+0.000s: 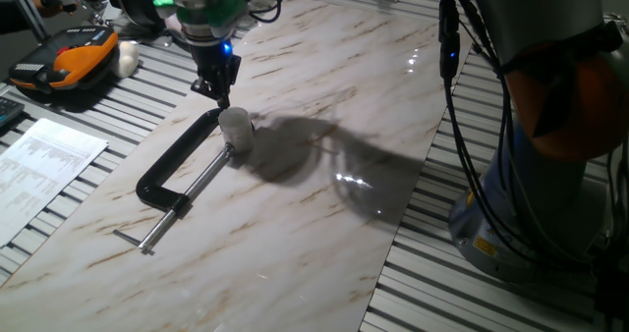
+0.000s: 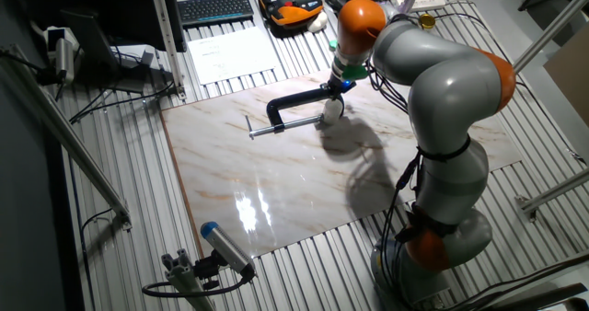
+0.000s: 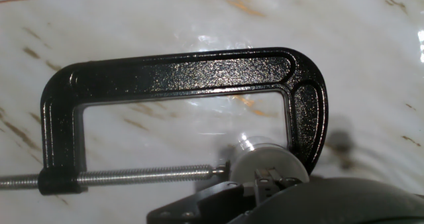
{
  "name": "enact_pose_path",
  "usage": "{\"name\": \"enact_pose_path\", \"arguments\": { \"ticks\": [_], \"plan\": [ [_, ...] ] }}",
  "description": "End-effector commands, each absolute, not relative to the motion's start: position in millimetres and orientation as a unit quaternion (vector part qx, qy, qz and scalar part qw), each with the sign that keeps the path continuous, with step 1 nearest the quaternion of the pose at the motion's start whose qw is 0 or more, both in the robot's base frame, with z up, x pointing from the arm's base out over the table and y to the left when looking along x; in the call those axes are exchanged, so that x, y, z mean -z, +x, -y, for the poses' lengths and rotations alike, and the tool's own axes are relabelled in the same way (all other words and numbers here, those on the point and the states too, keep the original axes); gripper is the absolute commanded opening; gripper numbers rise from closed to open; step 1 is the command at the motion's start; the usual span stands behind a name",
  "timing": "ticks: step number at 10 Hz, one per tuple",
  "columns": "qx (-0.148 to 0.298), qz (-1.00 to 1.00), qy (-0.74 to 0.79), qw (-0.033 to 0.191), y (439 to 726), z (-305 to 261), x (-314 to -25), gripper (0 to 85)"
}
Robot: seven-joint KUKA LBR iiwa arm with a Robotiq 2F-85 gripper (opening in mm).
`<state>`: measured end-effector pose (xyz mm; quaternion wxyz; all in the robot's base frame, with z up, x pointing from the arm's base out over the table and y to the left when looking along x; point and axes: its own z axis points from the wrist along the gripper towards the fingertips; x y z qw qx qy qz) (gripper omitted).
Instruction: Unscrew the lid from the jar
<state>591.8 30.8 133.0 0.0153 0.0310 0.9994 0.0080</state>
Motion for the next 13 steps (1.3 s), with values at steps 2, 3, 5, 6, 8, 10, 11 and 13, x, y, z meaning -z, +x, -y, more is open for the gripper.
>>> {"name": "enact_pose_path", "arguments": {
  "ticks": [2,3,5,6,8,10,11,13],
  "plan": [
    [-0.008,-0.999,0.031,0.016,591.9,-30.7,-129.5,0.0],
    [-0.01,-0.999,0.031,0.017,592.1,-30.6,-126.9,0.0],
    [-0.011,-0.999,0.032,0.018,592.6,-30.7,-124.2,0.0],
    [-0.011,-0.999,0.032,0.018,592.6,-30.5,-123.9,0.0],
    [-0.01,-0.999,0.033,0.017,592.8,-30.1,-123.3,0.0],
    [-0.009,-0.999,0.032,0.018,593.0,-29.8,-121.1,0.0],
    [-0.009,-0.999,0.031,0.019,593.1,-29.6,-120.6,0.0],
    [-0.009,-0.999,0.03,0.019,592.9,-29.7,-121.1,0.0]
  ]
}}
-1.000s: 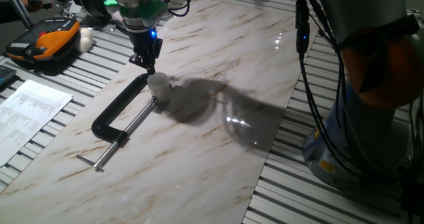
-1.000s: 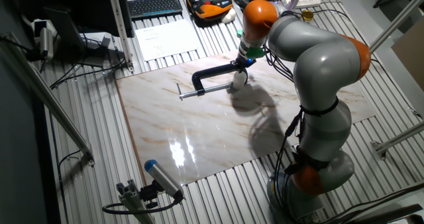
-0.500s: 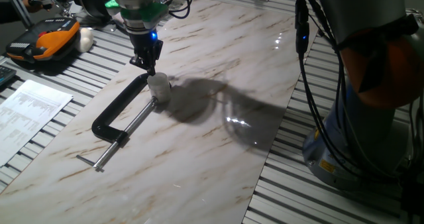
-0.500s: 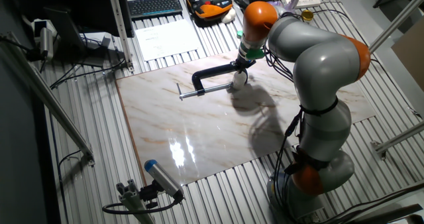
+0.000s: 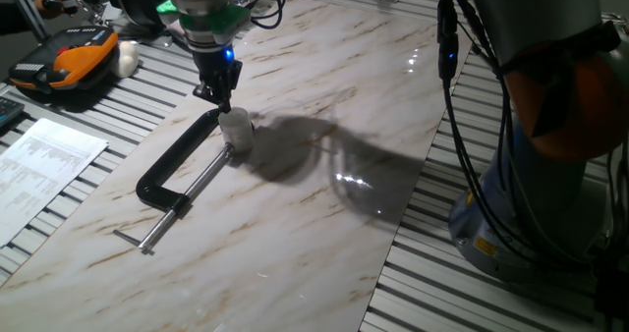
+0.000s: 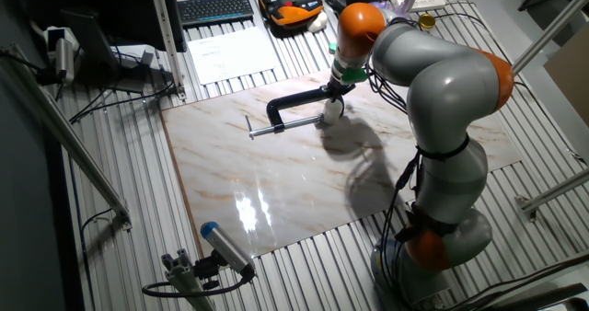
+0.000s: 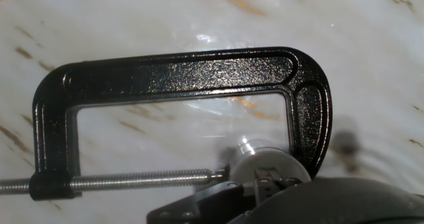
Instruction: Unscrew the lid from the jar
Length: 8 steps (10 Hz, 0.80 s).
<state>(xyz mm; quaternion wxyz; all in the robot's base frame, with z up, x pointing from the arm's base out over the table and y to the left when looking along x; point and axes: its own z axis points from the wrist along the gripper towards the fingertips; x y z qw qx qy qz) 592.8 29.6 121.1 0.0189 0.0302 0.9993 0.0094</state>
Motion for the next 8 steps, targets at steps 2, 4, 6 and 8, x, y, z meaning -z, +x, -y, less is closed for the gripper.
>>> {"name": "enact_pose_path", "arguments": {
  "ticks": [2,4,6,8],
  "plan": [
    [-0.01,-0.999,0.031,0.02,592.1,-29.6,-121.2,17.0],
    [-0.008,-0.999,0.033,0.025,591.7,-29.8,-121.3,34.0],
    [-0.008,-0.999,0.034,0.025,591.5,-29.8,-121.5,34.0],
    [-0.009,-0.999,0.033,0.026,590.5,-29.3,-121.2,51.0]
  ]
}}
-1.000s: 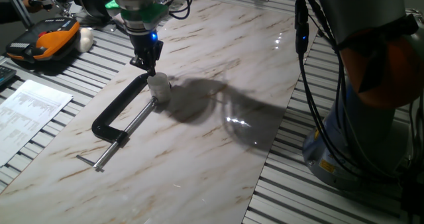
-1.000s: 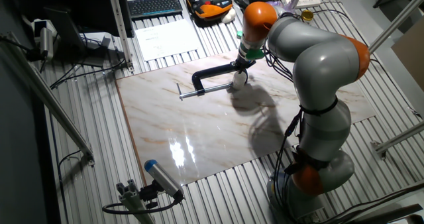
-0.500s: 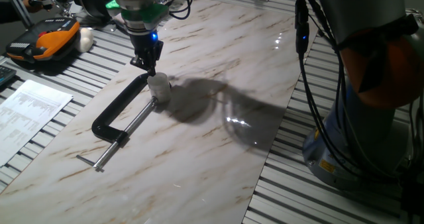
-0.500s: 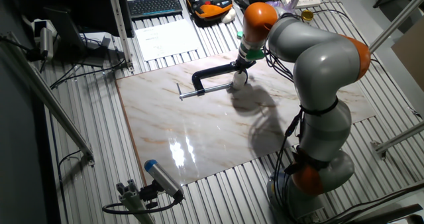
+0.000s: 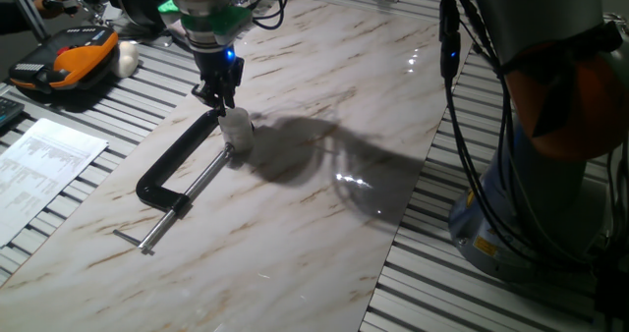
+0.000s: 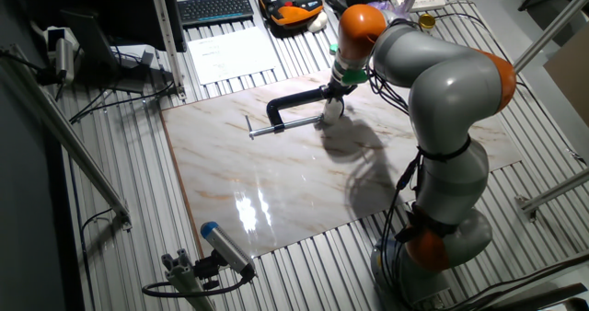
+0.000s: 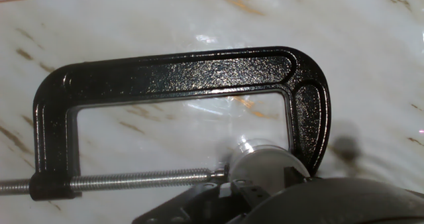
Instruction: Unscrew the lid from the jar
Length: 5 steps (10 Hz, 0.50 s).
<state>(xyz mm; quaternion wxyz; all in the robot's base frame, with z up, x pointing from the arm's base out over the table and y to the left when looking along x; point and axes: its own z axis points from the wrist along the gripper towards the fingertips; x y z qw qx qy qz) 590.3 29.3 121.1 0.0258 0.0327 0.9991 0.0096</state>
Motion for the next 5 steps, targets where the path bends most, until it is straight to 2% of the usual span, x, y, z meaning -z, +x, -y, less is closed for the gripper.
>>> {"name": "enact_pose_path", "arguments": {
  "ticks": [1,5],
  "plan": [
    [-0.01,-0.999,0.032,0.026,589.6,-29.3,-120.9,51.0],
    [-0.007,-0.999,0.039,0.024,589.5,-29.6,-126.3,51.0]
  ]
}}
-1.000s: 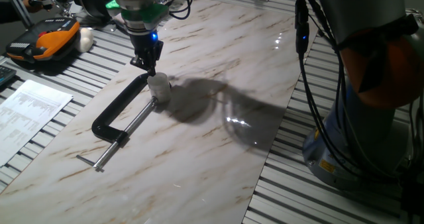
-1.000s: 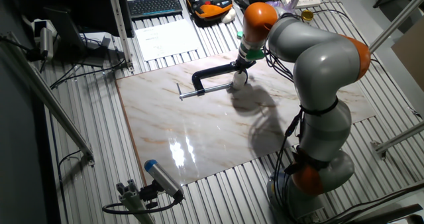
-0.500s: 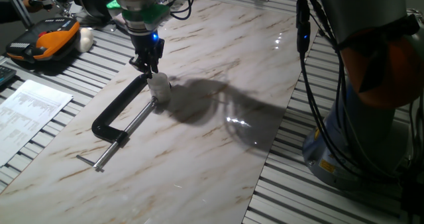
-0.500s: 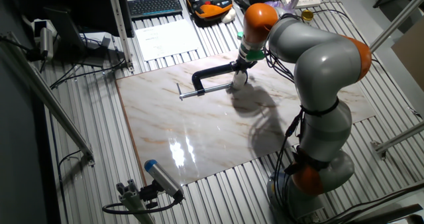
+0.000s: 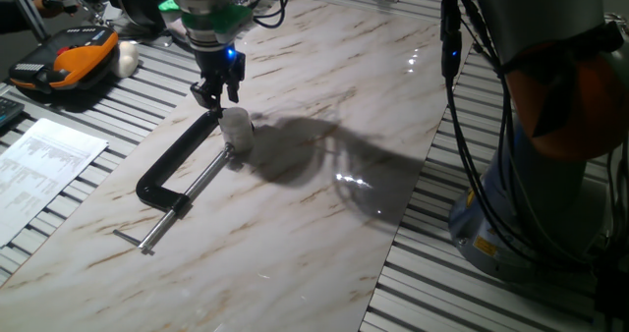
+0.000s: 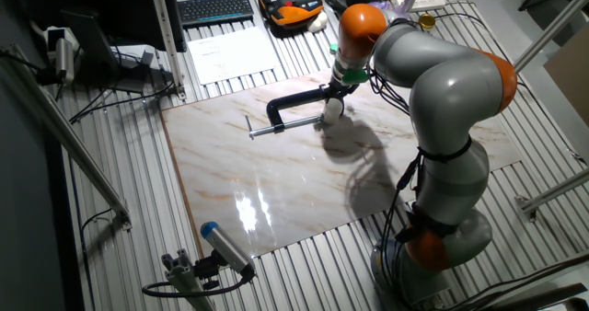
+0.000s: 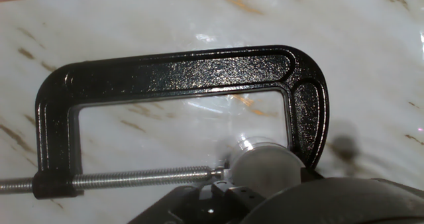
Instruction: Unscrew the lid from the jar
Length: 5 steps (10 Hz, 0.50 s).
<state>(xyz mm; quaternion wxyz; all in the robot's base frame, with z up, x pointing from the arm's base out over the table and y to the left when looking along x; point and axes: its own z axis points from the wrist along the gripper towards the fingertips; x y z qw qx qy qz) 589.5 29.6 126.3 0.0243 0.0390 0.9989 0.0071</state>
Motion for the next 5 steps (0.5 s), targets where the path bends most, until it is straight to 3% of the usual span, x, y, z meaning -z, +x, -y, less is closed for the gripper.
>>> {"name": "enact_pose_path", "arguments": {
  "ticks": [1,5],
  "plan": [
    [-0.008,-0.999,0.041,0.024,589.7,-29.8,-126.5,51.0],
    [-0.01,-0.999,0.041,0.014,592.3,-29.0,-129.6,51.0]
  ]
}}
